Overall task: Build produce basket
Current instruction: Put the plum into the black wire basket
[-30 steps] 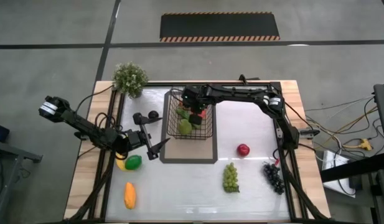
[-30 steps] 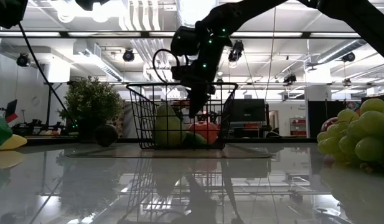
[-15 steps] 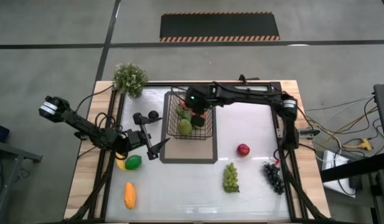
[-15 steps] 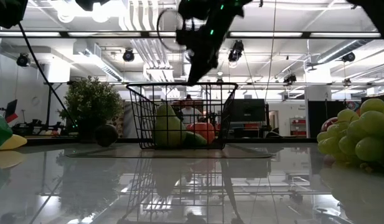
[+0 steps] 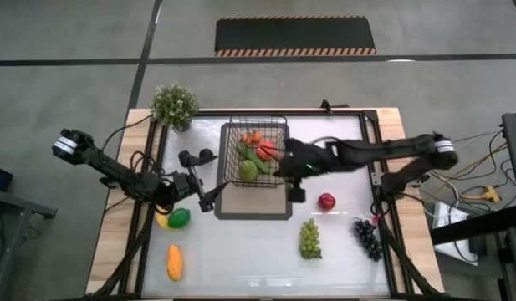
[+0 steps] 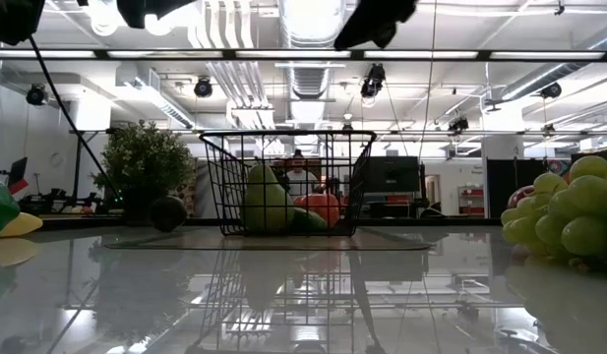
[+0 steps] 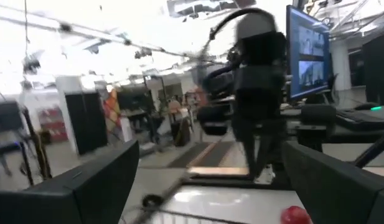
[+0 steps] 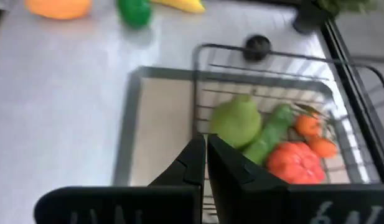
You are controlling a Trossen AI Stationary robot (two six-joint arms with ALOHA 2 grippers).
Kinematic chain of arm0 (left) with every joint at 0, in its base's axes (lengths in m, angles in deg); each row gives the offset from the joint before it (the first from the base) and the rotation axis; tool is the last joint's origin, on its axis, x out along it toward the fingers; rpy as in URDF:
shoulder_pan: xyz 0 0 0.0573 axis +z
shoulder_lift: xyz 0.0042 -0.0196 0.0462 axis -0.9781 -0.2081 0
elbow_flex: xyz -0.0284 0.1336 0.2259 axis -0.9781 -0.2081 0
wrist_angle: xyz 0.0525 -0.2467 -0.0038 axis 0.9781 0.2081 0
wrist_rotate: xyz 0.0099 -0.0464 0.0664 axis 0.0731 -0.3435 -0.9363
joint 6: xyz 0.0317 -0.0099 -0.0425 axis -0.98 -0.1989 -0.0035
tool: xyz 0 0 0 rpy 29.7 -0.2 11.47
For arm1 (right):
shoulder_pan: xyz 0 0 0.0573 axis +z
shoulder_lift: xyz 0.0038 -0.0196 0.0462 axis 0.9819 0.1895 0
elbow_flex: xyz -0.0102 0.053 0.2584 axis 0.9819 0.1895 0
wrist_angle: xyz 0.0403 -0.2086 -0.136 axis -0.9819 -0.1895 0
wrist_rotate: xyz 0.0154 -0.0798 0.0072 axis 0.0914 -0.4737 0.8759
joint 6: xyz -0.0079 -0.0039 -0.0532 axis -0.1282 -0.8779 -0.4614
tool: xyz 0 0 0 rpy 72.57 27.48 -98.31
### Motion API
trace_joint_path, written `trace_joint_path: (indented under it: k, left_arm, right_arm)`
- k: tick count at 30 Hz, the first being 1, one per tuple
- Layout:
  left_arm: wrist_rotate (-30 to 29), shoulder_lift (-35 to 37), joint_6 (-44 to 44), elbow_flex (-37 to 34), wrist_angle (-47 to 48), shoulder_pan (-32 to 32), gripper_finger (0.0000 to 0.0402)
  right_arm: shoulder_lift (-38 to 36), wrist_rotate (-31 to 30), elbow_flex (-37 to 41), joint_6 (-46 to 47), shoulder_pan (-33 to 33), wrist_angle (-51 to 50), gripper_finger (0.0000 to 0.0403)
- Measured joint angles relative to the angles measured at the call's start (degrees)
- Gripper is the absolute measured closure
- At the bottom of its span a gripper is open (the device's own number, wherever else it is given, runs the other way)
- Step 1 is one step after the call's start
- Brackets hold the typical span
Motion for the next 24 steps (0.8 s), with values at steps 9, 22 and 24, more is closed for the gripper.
trace_joint_path:
  k: [9, 22, 24]
  left_arm:
    - [-12.44, 0.99, 16.61, 3.18, 20.19, 0.12, 0.0026]
    - [-4.37, 12.34, 50.78, 17.45, 87.70, 6.49, 0.0027]
    - [0.27, 12.29, 52.52, 18.47, 93.84, 9.48, 0.0027]
  right_arm:
    - [-12.58, -0.02, 19.67, -0.52, 5.38, 18.68, 0.0394]
    - [-20.54, -0.04, 29.92, 1.69, 5.49, 25.45, 0.0394]
    - [-20.42, -0.04, 29.96, 1.76, 5.49, 25.40, 0.0394]
